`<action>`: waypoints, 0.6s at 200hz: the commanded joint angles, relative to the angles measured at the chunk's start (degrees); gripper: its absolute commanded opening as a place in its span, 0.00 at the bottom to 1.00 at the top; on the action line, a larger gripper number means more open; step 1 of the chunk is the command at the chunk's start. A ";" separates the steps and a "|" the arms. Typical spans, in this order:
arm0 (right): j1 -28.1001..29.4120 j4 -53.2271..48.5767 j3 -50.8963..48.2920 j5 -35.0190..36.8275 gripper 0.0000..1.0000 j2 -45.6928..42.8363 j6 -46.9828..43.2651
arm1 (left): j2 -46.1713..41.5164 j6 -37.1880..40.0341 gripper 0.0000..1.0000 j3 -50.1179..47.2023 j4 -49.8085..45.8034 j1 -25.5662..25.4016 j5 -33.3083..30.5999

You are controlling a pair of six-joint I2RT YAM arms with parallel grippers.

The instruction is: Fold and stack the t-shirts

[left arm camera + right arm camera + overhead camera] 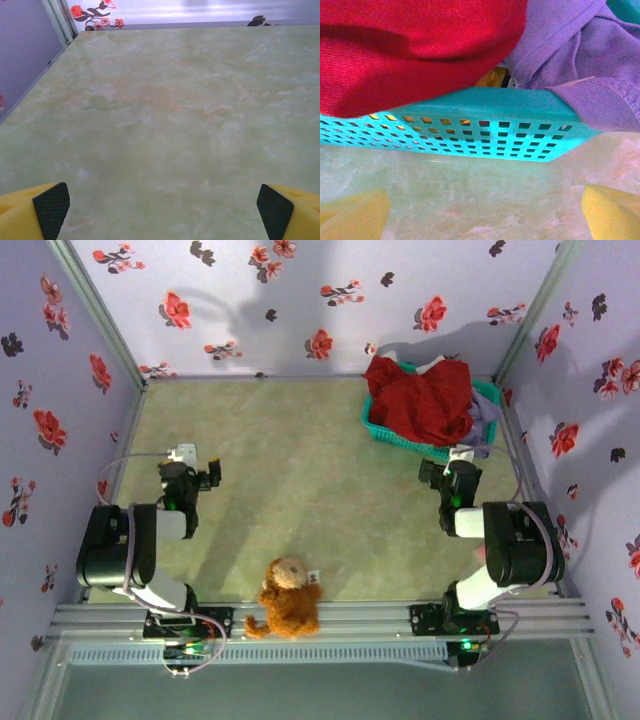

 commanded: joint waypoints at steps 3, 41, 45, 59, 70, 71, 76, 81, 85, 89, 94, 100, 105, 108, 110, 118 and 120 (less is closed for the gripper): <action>-0.19 1.25 0.83 -0.11 0.99 0.06 0.83 | -0.17 0.44 0.99 -0.22 1.09 -0.26 -0.91; -0.19 1.25 0.84 -0.11 0.99 0.06 0.78 | -0.14 0.19 0.99 -0.09 0.94 -0.13 -0.90; -0.18 1.25 0.83 -0.17 0.99 0.06 0.82 | -0.14 0.03 1.00 -0.05 0.84 -0.04 -0.87; -0.18 1.26 0.84 -0.13 0.99 0.06 0.83 | -0.16 -0.12 0.99 -0.05 0.83 0.09 -0.90; -0.18 1.28 0.89 -0.18 0.99 0.08 0.81 | -0.18 -0.57 0.99 -0.05 0.83 0.31 -1.27; -0.18 1.30 0.91 -0.19 0.99 0.07 0.82 | -0.19 -0.67 1.00 -0.05 0.83 0.37 -1.35; -0.18 1.27 0.86 -0.13 0.99 0.09 0.82 | -0.20 -1.09 0.99 -0.05 0.83 0.59 -1.65; -0.23 1.21 0.90 -0.17 0.99 0.13 0.83 | -0.20 -1.34 0.99 -0.21 1.03 0.70 -1.89; -0.18 1.20 0.87 -0.14 0.99 0.14 0.80 | -0.16 -1.39 0.99 -0.22 1.15 0.78 -2.11; -0.18 1.22 0.89 -0.11 0.99 0.15 0.82 | -0.20 -1.39 1.00 -0.22 1.18 0.79 -2.14; -0.22 1.25 0.84 -0.16 0.99 0.07 0.83 | -0.20 -1.40 0.99 -0.22 1.09 0.80 -2.14; -0.18 1.32 0.85 -0.17 0.99 0.06 0.83 | -0.16 -1.46 0.99 -0.22 1.05 0.80 -2.14; -0.18 1.25 0.91 -0.12 0.99 0.20 0.83 | -0.20 -1.41 1.00 -0.22 1.09 0.80 -2.14; -0.18 1.30 0.89 -0.11 0.99 0.08 0.83 | -0.20 -1.44 0.99 -0.22 1.09 0.80 -2.14; -0.18 1.23 0.91 -0.11 0.99 0.09 0.83 | -0.20 -1.45 0.99 -0.22 1.09 0.82 -2.14; -0.18 1.21 0.84 -0.15 0.99 0.15 0.83 | -0.20 -1.45 0.99 -0.22 1.09 0.80 -2.14; -0.18 1.28 0.90 -0.16 0.99 0.17 0.83 | -0.18 -1.54 0.99 -0.22 1.09 0.80 -2.14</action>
